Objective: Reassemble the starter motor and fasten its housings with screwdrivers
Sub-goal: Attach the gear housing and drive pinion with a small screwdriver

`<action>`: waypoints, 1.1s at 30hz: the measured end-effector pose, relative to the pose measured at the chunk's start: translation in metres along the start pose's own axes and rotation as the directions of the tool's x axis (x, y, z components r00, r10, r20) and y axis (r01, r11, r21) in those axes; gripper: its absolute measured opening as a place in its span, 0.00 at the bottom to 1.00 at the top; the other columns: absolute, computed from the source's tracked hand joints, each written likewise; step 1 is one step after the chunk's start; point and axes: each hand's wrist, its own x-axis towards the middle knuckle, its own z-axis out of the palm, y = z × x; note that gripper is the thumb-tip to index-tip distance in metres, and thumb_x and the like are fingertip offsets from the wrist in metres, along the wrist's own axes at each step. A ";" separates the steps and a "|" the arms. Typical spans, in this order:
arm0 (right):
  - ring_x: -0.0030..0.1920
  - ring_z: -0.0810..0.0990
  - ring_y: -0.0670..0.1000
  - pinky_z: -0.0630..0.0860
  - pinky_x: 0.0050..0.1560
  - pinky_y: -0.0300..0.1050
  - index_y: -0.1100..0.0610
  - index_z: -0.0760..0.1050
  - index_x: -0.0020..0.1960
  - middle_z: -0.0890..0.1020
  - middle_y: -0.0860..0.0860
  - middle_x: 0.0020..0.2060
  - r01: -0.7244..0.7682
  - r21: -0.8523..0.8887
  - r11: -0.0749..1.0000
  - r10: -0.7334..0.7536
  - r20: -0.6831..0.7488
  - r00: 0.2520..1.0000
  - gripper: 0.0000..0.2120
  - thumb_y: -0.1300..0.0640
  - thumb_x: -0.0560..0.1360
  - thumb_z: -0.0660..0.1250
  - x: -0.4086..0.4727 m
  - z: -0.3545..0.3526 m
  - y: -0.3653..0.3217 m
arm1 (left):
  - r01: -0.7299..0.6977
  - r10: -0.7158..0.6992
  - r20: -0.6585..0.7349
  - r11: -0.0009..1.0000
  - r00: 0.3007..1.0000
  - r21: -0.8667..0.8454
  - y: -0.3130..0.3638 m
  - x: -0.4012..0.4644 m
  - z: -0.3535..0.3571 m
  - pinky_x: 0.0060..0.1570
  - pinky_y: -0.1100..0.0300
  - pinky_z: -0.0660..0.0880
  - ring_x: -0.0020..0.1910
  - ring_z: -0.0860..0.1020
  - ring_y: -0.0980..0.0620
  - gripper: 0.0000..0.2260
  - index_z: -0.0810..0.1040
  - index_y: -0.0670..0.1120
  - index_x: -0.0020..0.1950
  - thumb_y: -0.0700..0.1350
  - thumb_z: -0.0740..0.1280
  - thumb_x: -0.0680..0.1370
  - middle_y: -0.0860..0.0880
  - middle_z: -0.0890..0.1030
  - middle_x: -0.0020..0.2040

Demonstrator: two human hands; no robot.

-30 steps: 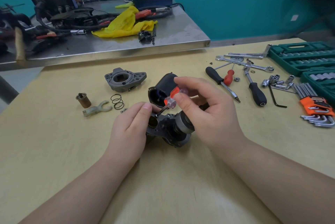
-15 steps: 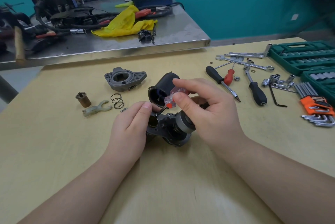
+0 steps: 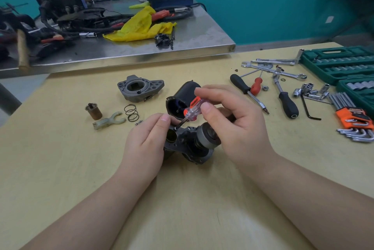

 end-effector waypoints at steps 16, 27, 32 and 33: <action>0.53 0.84 0.49 0.80 0.49 0.40 0.51 0.84 0.59 0.84 0.47 0.49 -0.006 -0.039 0.999 0.005 -0.023 1.000 0.10 0.61 0.80 0.73 -0.001 0.002 -0.003 | 0.008 -0.008 -0.016 0.999 1.000 -0.034 -0.001 0.000 0.000 0.40 0.71 0.72 0.41 0.80 0.62 0.16 0.85 0.52 0.44 0.49 0.60 0.85 0.57 0.85 0.41; 0.55 0.84 0.50 0.81 0.49 0.41 0.53 0.85 0.62 0.85 0.45 0.50 0.011 -0.068 0.998 -0.012 -0.019 1.000 0.11 0.60 0.80 0.73 -0.001 0.001 -0.001 | -0.001 0.001 -0.005 1.000 1.000 -0.024 0.001 0.001 0.000 0.42 0.71 0.73 0.44 0.81 0.61 0.15 0.85 0.57 0.45 0.52 0.59 0.84 0.58 0.85 0.43; 0.58 0.85 0.51 0.81 0.48 0.39 0.51 0.85 0.63 0.86 0.43 0.54 0.034 -0.022 0.999 -0.035 -0.008 0.999 0.13 0.60 0.80 0.73 -0.001 0.002 -0.001 | -0.001 0.001 -0.005 1.000 1.000 -0.017 0.000 0.001 0.000 0.42 0.72 0.72 0.45 0.81 0.62 0.15 0.85 0.58 0.45 0.52 0.59 0.84 0.59 0.85 0.44; 0.59 0.85 0.50 0.81 0.49 0.39 0.51 0.84 0.64 0.86 0.43 0.55 0.032 -0.024 0.999 -0.032 0.001 0.999 0.14 0.60 0.80 0.72 -0.001 0.002 -0.001 | -0.001 0.001 -0.005 1.000 1.000 -0.019 0.000 0.001 0.000 0.42 0.72 0.72 0.45 0.81 0.62 0.15 0.85 0.58 0.45 0.52 0.59 0.84 0.59 0.85 0.44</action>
